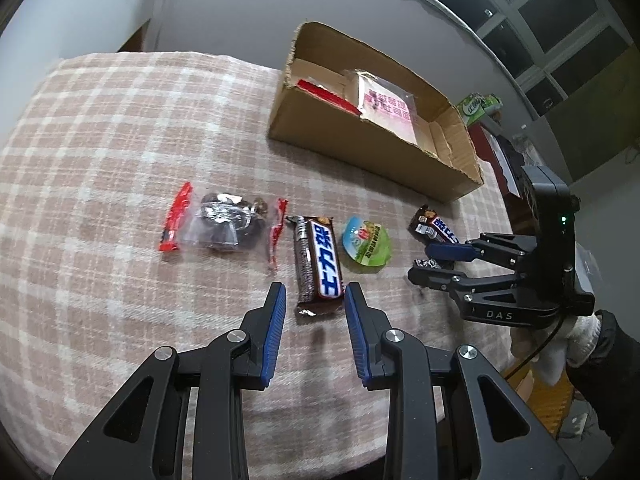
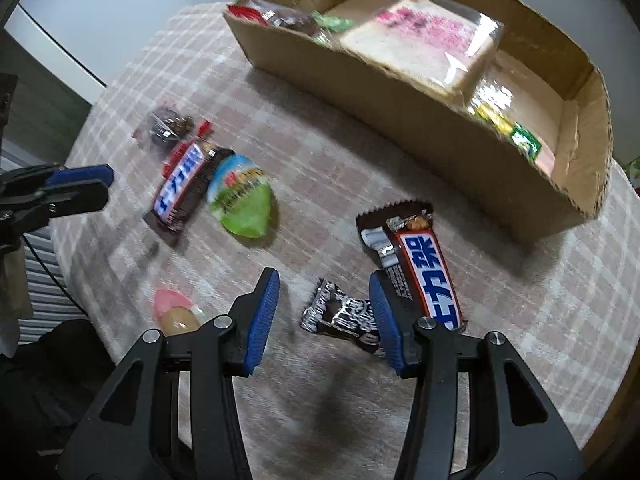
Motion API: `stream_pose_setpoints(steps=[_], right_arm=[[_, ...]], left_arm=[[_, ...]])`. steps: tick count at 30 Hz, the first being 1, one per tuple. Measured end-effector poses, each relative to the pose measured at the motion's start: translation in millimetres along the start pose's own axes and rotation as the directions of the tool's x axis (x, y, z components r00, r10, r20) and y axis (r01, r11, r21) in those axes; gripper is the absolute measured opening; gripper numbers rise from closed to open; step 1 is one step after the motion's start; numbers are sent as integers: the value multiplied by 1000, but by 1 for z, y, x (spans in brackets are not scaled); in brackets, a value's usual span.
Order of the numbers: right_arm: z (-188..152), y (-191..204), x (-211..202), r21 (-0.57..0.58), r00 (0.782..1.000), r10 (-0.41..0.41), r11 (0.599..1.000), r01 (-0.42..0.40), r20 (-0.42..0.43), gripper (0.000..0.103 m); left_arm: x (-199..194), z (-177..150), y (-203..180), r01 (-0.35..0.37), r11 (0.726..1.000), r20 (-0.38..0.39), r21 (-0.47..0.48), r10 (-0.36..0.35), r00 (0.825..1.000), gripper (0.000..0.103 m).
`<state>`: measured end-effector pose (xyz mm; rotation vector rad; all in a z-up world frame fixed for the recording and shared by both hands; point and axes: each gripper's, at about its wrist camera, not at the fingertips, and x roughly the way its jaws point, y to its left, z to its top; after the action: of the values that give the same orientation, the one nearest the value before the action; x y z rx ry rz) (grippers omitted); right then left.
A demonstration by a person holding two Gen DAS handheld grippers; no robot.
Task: Organize snacks
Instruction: 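Close the left gripper on the chocolate bar while the right grasps the black-wrapped candy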
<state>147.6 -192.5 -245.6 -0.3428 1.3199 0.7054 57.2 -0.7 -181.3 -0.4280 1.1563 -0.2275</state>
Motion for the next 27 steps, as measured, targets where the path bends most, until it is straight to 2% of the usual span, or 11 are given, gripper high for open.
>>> stream_pose_setpoints(steps=[4, 8, 14, 19, 23, 27], right_arm=[[-9, -8, -4, 37, 999, 40, 999, -40, -11, 49], [-18, -4, -6, 25, 998, 58, 998, -57, -22, 49], [-21, 9, -4, -17, 1000, -20, 1000, 20, -13, 49], [-21, 15, -6, -46, 1000, -4, 999, 3, -19, 49], [-26, 22, -4, -126, 998, -34, 992, 27, -56, 49], [-29, 29, -2, -164, 996, -73, 985, 62, -57, 49]], left_arm=[[11, 5, -6, 3, 1000, -22, 22, -3, 1000, 29], [26, 9, -13, -21, 998, -47, 60, 24, 999, 29], [42, 11, -20, -77, 990, -71, 121, 86, 994, 29], [51, 14, -27, -95, 983, -85, 158, 109, 990, 29], [56, 18, -30, -105, 980, -84, 169, 120, 989, 29], [59, 21, -33, -108, 978, -78, 176, 124, 989, 29]])
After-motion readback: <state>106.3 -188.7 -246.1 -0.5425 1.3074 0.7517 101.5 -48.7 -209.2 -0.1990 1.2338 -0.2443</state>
